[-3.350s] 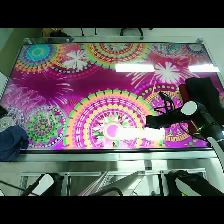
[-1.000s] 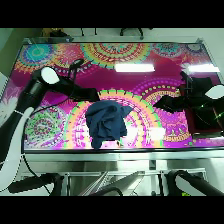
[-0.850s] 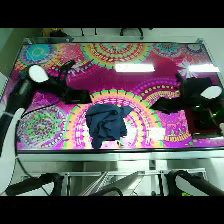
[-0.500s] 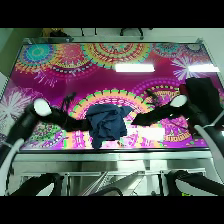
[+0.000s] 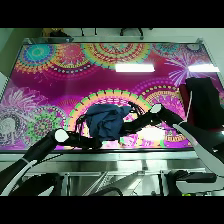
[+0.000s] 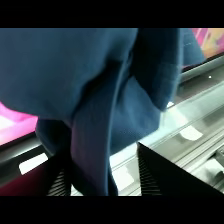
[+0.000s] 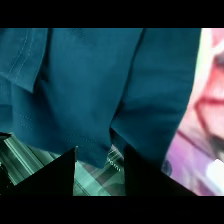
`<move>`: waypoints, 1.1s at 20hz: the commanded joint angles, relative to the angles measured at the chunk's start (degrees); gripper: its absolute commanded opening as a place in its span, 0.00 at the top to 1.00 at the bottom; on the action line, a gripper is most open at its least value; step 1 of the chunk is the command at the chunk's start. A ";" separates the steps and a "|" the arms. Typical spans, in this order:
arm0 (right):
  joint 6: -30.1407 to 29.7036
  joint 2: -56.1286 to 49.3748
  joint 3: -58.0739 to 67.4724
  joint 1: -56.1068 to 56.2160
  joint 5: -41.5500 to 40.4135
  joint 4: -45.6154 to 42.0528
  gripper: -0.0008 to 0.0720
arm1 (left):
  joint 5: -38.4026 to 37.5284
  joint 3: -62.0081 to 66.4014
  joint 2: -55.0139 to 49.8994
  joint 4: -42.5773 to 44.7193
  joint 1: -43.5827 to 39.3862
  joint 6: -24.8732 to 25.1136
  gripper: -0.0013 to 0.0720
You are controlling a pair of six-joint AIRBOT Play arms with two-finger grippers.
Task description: Fold the shirts.
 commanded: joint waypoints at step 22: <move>-7.67 -7.02 3.74 -4.48 4.20 4.74 0.96 | -2.56 6.34 -8.31 1.03 -1.31 3.32 0.97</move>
